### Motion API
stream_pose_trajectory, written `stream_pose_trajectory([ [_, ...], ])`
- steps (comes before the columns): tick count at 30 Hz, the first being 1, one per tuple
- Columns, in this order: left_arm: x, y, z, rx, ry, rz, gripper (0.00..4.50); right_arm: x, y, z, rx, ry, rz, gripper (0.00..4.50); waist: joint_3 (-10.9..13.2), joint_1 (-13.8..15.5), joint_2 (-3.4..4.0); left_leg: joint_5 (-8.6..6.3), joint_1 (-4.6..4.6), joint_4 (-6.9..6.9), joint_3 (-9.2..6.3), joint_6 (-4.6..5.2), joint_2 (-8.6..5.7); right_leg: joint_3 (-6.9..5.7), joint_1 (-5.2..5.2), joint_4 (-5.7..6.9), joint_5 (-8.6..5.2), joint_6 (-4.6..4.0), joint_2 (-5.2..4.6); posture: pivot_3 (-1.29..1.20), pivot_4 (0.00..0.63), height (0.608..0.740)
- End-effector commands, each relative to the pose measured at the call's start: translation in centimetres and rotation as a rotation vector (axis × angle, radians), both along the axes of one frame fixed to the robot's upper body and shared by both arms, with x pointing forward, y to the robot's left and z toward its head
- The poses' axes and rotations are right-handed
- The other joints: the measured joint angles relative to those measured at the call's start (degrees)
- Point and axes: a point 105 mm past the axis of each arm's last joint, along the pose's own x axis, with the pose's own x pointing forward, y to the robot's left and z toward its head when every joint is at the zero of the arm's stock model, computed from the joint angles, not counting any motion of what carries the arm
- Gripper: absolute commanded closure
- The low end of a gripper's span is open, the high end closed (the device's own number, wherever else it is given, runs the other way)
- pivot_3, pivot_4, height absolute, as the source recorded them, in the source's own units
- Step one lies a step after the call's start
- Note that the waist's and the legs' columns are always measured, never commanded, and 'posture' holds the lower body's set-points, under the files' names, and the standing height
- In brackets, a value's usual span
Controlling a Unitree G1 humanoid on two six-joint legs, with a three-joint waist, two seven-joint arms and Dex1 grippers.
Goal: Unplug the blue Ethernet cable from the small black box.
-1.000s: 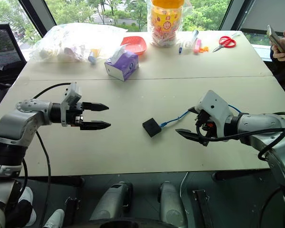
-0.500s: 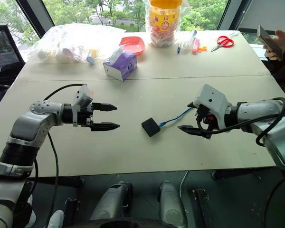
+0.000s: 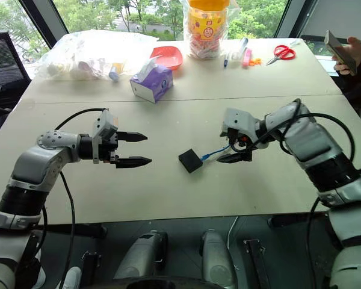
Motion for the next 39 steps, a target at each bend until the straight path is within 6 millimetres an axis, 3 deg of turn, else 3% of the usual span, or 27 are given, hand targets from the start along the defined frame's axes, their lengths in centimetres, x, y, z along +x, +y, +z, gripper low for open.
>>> stream_pose_trajectory([
  [1,-0.2,0.2,1.3,-0.018,-0.052,0.013,0.06,1.3,1.0,0.0,-0.013,0.030,0.034,0.00,0.00,-0.05,0.00,0.00,0.00,0.00,0.00,0.00,-0.01,0.01,-0.01,0.01,0.01,0.01,0.00,0.00,0.150,0.740],
  [6,-0.4,0.4,1.3,-0.019,-0.061,0.032,0.06,2.0,2.0,-2.0,-0.081,0.071,0.092,0.00,0.00,0.16,0.00,0.01,0.01,0.01,-0.06,-0.03,-0.03,-0.02,-0.02,0.14,0.03,0.04,0.01,0.00,0.150,0.740],
  [9,-0.5,0.5,1.3,-0.022,-0.063,0.048,0.00,1.9,3.0,-3.2,-0.082,0.102,0.119,0.83,-0.01,0.01,0.00,0.02,0.05,0.02,-0.05,-0.03,-0.06,0.01,-0.01,0.19,0.04,0.06,0.00,0.00,0.150,0.740],
  [16,-0.4,0.3,1.2,-0.028,-0.062,0.054,0.00,0.7,4.1,-3.9,-0.106,0.083,0.193,4.47,-0.01,-0.07,0.00,0.03,0.37,-0.07,-0.06,-0.07,-0.05,0.01,0.14,0.38,0.04,0.06,0.04,0.00,0.150,0.740],
  [19,0.1,0.1,1.3,-0.042,-0.079,0.064,0.00,1.1,3.9,-2.9,-0.132,-0.029,0.198,4.47,-0.01,-0.04,0.01,0.03,0.45,-0.08,-0.06,-0.07,-0.05,0.01,0.18,0.43,0.04,0.06,0.03,0.00,0.150,0.740],
  [23,1.8,0.2,1.8,-0.104,-0.057,0.134,0.00,2.6,2.8,0.2,-0.246,-0.469,0.227,4.47,-0.01,0.35,0.01,0.05,0.46,-0.02,-0.06,-0.11,-0.08,0.01,0.17,0.54,0.03,0.06,0.01,0.00,0.150,0.740],
  [26,2.2,-0.7,2.3,-0.157,-0.009,0.111,0.00,2.8,2.5,2.4,-0.229,-0.693,0.190,4.47,-0.01,0.29,0.00,0.07,0.44,0.04,0.00,-0.13,-0.12,0.06,0.17,0.57,0.03,0.06,-0.01,0.00,0.150,0.740],
  [34,2.1,-2.3,2.5,-0.171,0.046,0.021,0.00,1.7,2.5,5.0,-0.254,-1.016,0.181,4.47,-0.01,-0.06,0.00,0.07,0.53,0.01,0.06,-0.13,-0.11,0.12,0.15,0.68,0.02,0.05,0.05,0.00,0.150,0.740],
  [39,2.7,-3.7,4.7,-0.277,0.084,-0.031,0.00,-0.7,5.2,5.9,-0.169,-1.096,0.210,4.47,-0.01,0.18,-0.01,0.08,0.52,0.11,0.05,-0.13,-0.10,0.14,0.16,0.76,0.02,0.05,0.06,0.00,0.150,0.740],
])
